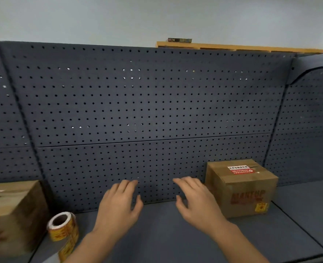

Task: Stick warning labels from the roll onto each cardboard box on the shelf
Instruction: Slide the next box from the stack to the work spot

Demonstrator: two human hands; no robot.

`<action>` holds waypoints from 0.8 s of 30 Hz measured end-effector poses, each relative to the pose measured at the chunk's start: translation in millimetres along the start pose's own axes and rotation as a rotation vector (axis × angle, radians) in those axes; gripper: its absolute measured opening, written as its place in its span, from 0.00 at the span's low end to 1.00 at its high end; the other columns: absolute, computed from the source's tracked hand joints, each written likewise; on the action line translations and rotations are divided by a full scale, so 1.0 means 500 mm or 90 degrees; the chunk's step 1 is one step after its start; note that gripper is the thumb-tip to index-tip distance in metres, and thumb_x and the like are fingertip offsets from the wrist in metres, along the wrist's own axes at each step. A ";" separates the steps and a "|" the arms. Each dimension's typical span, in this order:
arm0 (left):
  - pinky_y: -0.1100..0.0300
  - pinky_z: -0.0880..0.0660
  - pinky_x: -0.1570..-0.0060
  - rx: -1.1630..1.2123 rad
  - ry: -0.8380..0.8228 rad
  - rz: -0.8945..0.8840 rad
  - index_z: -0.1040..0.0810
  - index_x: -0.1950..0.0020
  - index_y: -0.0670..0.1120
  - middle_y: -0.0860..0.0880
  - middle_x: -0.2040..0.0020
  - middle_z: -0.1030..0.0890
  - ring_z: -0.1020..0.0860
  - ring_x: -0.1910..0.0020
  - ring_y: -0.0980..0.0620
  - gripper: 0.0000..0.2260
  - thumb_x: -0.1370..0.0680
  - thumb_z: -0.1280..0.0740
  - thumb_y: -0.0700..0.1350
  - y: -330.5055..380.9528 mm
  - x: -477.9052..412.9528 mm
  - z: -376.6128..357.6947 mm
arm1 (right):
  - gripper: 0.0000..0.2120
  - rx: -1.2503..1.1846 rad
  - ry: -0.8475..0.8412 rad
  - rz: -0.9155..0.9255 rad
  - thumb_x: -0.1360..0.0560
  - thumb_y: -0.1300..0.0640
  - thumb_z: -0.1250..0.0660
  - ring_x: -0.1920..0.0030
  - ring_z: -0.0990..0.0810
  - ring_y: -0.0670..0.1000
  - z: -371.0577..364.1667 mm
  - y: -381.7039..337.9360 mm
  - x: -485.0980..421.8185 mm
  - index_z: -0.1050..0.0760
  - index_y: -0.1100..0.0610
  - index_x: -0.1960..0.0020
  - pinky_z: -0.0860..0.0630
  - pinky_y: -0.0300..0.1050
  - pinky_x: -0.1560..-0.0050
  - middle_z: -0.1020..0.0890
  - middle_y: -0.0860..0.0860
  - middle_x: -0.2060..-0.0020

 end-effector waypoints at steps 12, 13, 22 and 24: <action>0.52 0.20 0.48 -0.086 0.056 0.109 0.21 0.32 0.47 0.53 0.43 0.18 0.22 0.42 0.47 0.22 0.23 0.36 0.53 -0.277 0.141 0.173 | 0.20 -0.084 -0.029 0.023 0.18 0.49 0.39 0.41 0.29 0.42 -0.147 -0.250 -0.038 0.30 0.47 0.27 0.28 0.36 0.44 0.27 0.37 0.42; 0.52 0.21 0.48 -0.092 0.057 0.114 0.21 0.32 0.46 0.53 0.43 0.18 0.22 0.42 0.46 0.22 0.23 0.37 0.53 -0.295 0.154 0.185 | 0.20 -0.088 -0.033 0.030 0.18 0.49 0.39 0.41 0.29 0.42 -0.156 -0.268 -0.040 0.30 0.46 0.27 0.28 0.37 0.44 0.27 0.37 0.42; 0.54 0.22 0.47 -0.101 0.076 0.148 0.20 0.34 0.48 0.53 0.42 0.19 0.23 0.43 0.50 0.18 0.23 0.29 0.48 -0.434 0.233 0.273 | 0.19 -0.114 -0.042 0.041 0.17 0.47 0.39 0.42 0.28 0.43 -0.209 -0.433 -0.078 0.29 0.48 0.27 0.32 0.35 0.48 0.25 0.39 0.41; 0.54 0.22 0.46 -0.085 0.088 0.173 0.20 0.34 0.49 0.53 0.41 0.20 0.24 0.41 0.51 0.17 0.23 0.30 0.49 -0.470 0.245 0.290 | 0.19 -0.119 -0.044 0.042 0.17 0.47 0.39 0.42 0.27 0.43 -0.223 -0.468 -0.085 0.28 0.48 0.27 0.33 0.35 0.49 0.25 0.39 0.41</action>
Point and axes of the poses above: each hand's wrist, its own x-axis away from the middle knuckle, its own z-axis out of the back of the hand, y = z × x, the point moved 7 cm from there along -x, towards the middle knuckle
